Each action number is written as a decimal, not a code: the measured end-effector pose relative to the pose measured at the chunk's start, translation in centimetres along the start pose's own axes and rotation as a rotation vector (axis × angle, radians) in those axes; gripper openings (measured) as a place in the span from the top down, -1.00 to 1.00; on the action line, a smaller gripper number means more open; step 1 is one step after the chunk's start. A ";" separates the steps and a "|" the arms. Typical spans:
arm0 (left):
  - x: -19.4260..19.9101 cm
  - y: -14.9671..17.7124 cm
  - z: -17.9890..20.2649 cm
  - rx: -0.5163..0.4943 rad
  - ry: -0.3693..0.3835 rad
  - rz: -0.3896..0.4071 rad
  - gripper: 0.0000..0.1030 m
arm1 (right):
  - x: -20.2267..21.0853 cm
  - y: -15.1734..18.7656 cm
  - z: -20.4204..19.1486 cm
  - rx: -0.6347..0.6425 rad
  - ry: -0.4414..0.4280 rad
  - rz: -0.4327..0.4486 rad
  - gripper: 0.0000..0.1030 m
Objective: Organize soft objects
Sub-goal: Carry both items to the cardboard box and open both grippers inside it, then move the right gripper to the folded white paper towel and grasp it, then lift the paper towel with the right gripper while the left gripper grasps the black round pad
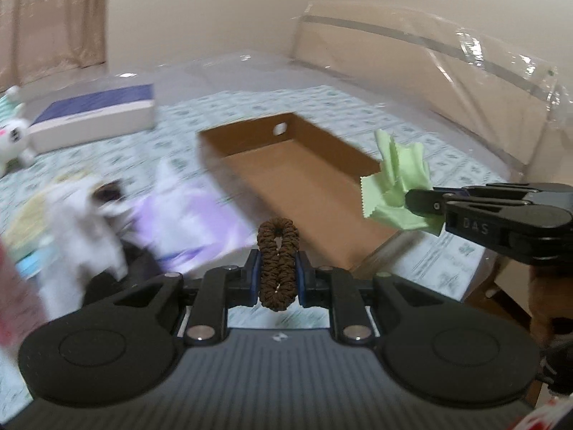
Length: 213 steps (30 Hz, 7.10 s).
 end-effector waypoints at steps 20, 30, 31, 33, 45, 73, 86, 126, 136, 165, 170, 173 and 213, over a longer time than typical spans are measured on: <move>-8.9 -5.9 5.5 -0.066 0.059 -0.017 0.08 | -4.8 -1.6 6.5 -0.075 0.013 -0.048 0.87; -6.4 -3.8 3.2 -0.009 0.016 0.010 -0.15 | -5.9 -1.9 6.4 -0.097 -0.037 -0.048 0.86; -6.0 -3.5 2.9 -0.002 0.009 0.013 -0.19 | -5.9 -1.9 6.3 -0.099 -0.043 -0.048 0.86; -5.3 -3.1 2.4 0.010 -0.002 0.016 -0.27 | -6.2 -2.0 6.3 -0.109 -0.056 -0.050 0.77; -2.1 -1.0 0.2 0.066 -0.056 0.031 -0.53 | -3.3 -0.5 5.3 -0.160 -0.071 -0.019 -0.35; 8.8 11.5 -11.2 0.257 -0.301 0.014 -0.53 | 2.5 5.3 -10.6 -0.034 -0.248 -0.089 -0.35; 10.0 13.0 -13.7 0.317 -0.302 0.003 -0.53 | 1.9 5.3 -14.7 0.032 -0.282 -0.118 -0.35; 5.4 12.6 -18.4 0.338 -0.267 -0.043 -0.53 | -8.2 5.6 -20.3 -0.059 -0.368 -0.294 -0.33; 4.9 13.1 -18.2 0.334 -0.248 -0.059 -0.53 | -7.3 5.6 -20.2 -0.026 -0.360 -0.270 0.23; -0.8 7.5 -11.0 0.015 -0.214 -0.041 -0.69 | -4.1 5.2 -11.7 0.046 -0.181 -0.191 0.31; -2.8 6.3 -10.9 -0.065 -0.245 -0.056 -0.70 | -4.9 4.9 -10.9 0.045 -0.165 -0.185 0.31; -4.0 5.8 -10.8 -0.139 -0.272 -0.073 -0.70 | -5.3 4.8 -10.5 0.035 -0.166 -0.189 0.31; 2.2 7.6 -8.7 0.208 -0.112 -0.094 -0.30 | -0.7 5.3 -9.6 0.033 -0.179 -0.115 0.31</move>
Point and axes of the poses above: each gripper's, at about its wrist camera, not at the fingertips, and x roughly against the way its jaws point, z to its right, y to its underside, the point moved 4 cm from there along -x, roughly the way its jaws point, and after that the axes turned 15 degrees about -z, right-handed, at the moved point
